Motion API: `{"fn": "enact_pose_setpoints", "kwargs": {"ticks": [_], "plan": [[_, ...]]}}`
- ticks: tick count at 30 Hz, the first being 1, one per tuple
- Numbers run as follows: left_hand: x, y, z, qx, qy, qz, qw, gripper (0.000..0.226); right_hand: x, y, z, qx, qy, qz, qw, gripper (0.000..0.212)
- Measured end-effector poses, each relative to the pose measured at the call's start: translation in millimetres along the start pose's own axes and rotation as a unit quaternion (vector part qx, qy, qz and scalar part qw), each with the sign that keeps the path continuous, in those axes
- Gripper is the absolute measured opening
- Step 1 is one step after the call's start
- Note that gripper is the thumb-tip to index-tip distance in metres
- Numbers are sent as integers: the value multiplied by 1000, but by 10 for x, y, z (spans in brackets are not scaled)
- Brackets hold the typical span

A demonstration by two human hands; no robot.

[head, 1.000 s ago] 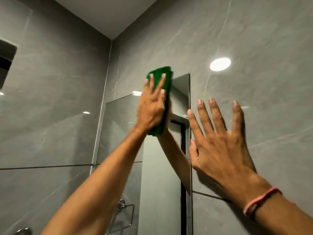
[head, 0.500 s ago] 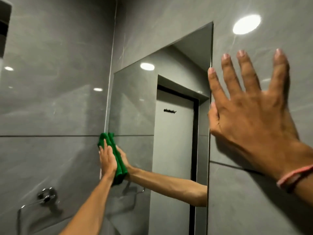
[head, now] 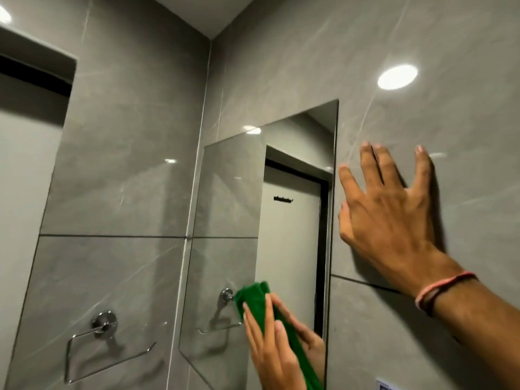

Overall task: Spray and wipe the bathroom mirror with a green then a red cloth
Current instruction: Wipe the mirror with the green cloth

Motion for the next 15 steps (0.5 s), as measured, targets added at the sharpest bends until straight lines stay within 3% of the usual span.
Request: {"fn": "enact_pose_setpoints", "kwargs": {"ticks": [2, 4, 6, 8, 11, 15], "plan": [[286, 82, -508, -14, 52, 4, 999, 54, -52, 6, -106, -9, -4, -15, 1000, 67], [694, 353, -1208, -32, 164, 56, 984, 56, -84, 31, -158, -28, -5, -27, 999, 68], [1130, 641, -1895, -33, 288, 104, 951, 56, -61, 86, -140, -44, -4, -34, 998, 71], [1628, 822, -2321, 6, 363, 119, 924, 56, -4, 116, -110, -49, -3, -52, 997, 71], [2507, 658, -2223, -4, 351, 86, 933, 56, 61, 116, -93, -54, 12, -92, 994, 71], [3162, -23, -416, 12, 132, 4, 991, 55, 105, 199, -25, -53, 4, -125, 991, 70]]}}
Point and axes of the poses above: each hand's wrist, its own x-axis towards the middle knuckle, its own y-axis out of the palm, z = x × y, the point moved 10 cm from there along x, towards the middle knuckle, and after that the axes turned 7 degrees about -x, right-handed, at the moved point
